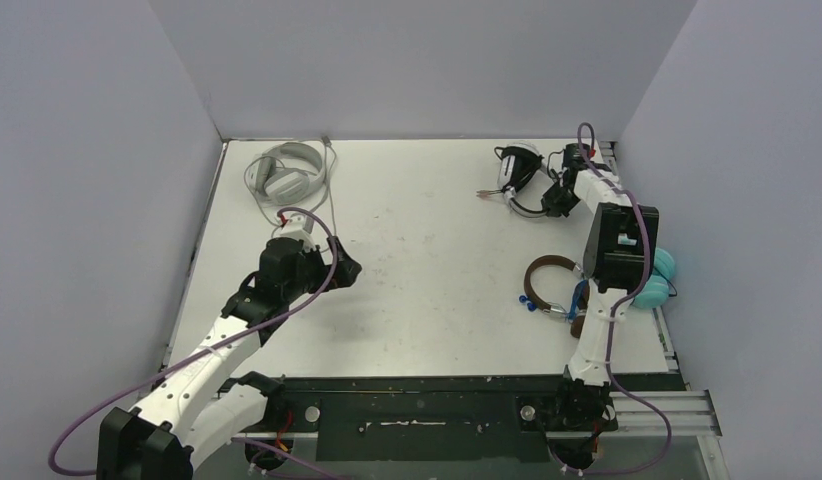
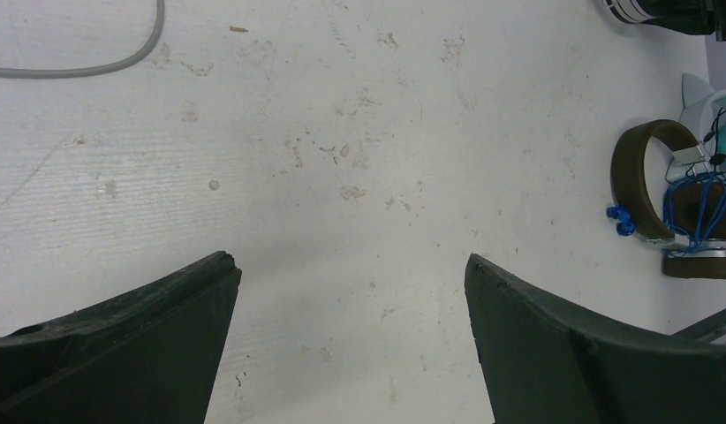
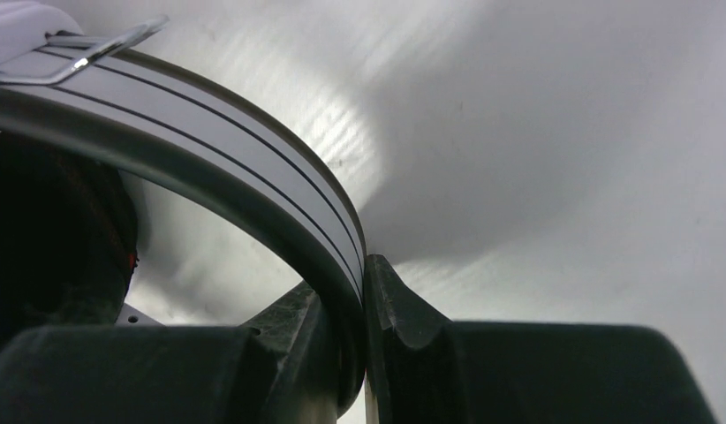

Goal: Wrap the headphones
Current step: Place the headphones at the corner of the board.

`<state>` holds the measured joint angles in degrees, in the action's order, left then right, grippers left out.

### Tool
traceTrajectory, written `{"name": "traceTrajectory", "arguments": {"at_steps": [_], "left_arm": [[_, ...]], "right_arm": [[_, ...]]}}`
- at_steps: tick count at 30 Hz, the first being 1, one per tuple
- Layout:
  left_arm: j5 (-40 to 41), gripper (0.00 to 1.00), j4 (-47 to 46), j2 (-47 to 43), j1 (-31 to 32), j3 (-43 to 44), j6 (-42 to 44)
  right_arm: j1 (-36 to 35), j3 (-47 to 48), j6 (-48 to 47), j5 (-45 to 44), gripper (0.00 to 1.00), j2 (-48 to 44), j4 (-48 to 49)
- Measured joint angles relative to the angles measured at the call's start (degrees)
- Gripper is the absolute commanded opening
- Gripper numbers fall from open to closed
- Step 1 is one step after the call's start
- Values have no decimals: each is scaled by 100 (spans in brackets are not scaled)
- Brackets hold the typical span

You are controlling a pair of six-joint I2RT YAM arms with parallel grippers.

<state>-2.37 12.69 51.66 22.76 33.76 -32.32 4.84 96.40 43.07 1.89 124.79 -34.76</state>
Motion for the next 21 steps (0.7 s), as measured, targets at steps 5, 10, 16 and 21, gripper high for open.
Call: {"name": "traceTrajectory", "arguments": {"at_steps": [5, 10, 16, 21], "left_arm": [[-76, 97, 0, 39, 0, 4, -2], [-136, 97, -13, 151, -2, 4, -7], [-282, 97, -170, 476, -11, 7, -31], [-363, 97, -258, 708, -11, 68, -39]], "right_arm": [[173, 442, 225, -219, 6, 310, -4], [422, 605, 424, -396, 10, 424, -24], [682, 1021, 575, -605, 11, 710, 7], [756, 1023, 588, -750, 12, 710, 0]]}}
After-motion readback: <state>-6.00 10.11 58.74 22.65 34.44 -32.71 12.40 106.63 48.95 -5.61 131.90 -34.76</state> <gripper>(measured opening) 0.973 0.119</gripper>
